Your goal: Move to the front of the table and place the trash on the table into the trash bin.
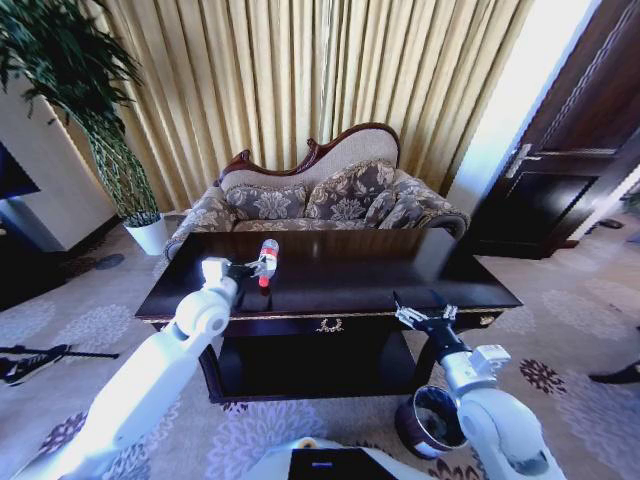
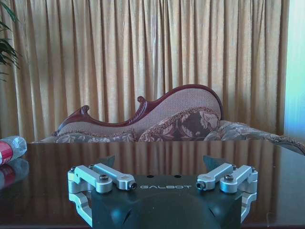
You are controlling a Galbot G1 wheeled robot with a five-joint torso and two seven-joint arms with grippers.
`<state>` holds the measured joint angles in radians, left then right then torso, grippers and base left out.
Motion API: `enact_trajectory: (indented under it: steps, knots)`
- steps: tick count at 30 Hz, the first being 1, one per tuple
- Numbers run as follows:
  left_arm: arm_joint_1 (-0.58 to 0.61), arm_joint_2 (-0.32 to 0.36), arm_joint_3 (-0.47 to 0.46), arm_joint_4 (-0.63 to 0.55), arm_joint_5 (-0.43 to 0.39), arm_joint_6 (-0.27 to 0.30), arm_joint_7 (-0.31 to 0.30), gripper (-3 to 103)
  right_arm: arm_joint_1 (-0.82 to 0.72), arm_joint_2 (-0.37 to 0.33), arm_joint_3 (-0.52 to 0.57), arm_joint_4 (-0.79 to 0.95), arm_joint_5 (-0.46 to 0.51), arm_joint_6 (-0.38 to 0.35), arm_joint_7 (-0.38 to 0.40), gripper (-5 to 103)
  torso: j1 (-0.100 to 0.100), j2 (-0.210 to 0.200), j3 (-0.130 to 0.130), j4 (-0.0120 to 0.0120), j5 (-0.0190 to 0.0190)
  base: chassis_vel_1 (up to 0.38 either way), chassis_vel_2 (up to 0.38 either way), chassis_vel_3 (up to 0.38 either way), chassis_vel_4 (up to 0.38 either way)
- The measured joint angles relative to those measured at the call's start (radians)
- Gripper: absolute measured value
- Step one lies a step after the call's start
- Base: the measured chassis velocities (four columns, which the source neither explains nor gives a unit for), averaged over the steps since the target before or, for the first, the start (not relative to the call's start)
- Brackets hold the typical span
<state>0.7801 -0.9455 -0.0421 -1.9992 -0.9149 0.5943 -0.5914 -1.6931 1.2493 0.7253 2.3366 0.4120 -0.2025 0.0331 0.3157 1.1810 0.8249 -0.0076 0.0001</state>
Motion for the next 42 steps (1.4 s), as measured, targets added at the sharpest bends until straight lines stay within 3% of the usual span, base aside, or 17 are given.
enact_trajectory:
  steps: [2, 8, 23, 26, 28, 29, 35, 37, 42]
  knots:
    - [-0.019, -0.016, 0.024, 0.007, -0.039, 0.033, -0.045, 100, 0.001, -0.001, 0.001, 0.001, 0.013, 0.000, 0.001, 100, 0.000, 0.000, 0.000, 0.0001, 0.0002, 0.000, 0.000, 0.000, 0.000]
    - [-0.025, -0.037, 0.041, 0.032, -0.055, 0.065, -0.095, 100, 0.010, -0.003, 0.003, -0.013, 0.022, 0.001, 0.001, 100, 0.000, 0.000, 0.000, 0.0003, -0.0001, 0.000, 0.000, 0.000, 0.000]
    - [-0.041, -0.064, 0.031, 0.089, -0.057, 0.089, -0.101, 103, 0.016, -0.001, 0.002, -0.031, 0.026, 0.005, 0.002, 100, 0.000, 0.000, 0.000, 0.0002, -0.0001, 0.000, 0.000, 0.000, 0.000]
    - [-0.042, -0.068, 0.027, 0.091, -0.061, 0.089, -0.100, 89, 0.016, 0.000, 0.002, -0.033, 0.026, 0.006, 0.002, 100, 0.000, 0.000, 0.000, 0.0002, -0.0001, 0.000, 0.000, 0.000, 0.000]
    - [-0.042, -0.068, 0.025, 0.091, -0.063, 0.089, -0.100, 89, 0.016, 0.001, 0.002, -0.034, 0.026, 0.006, 0.002, 100, 0.000, 0.000, 0.000, 0.0002, -0.0001, 0.000, 0.000, 0.000, 0.000]
    - [-0.042, -0.068, 0.024, 0.091, -0.063, 0.088, -0.099, 78, 0.016, 0.003, 0.002, -0.036, 0.024, 0.008, 0.002, 100, 0.000, 0.000, 0.000, 0.0002, -0.0001, 0.000, 0.000, 0.000, 0.000]
    - [-0.038, -0.067, 0.017, 0.090, -0.061, 0.085, -0.092, 62, 0.016, 0.006, 0.002, -0.036, 0.022, 0.012, 0.002, 100, 0.000, 0.000, 0.000, 0.0002, -0.0001, 0.000, 0.000, 0.000, 0.000]
    - [-0.032, -0.063, 0.015, 0.093, -0.033, 0.080, -0.072, 51, 0.016, 0.007, 0.008, -0.035, 0.022, 0.014, 0.002, 100, 0.000, 0.000, 0.000, 0.0002, 0.0000, 0.000, 0.000, 0.000, 0.000]
    - [-0.018, -0.053, 0.015, 0.095, 0.026, 0.058, -0.042, 40, 0.013, 0.009, 0.018, -0.021, 0.024, 0.016, 0.005, 100, 0.000, 0.000, 0.000, 0.0002, -0.0001, 0.000, 0.000, 0.000, 0.000]
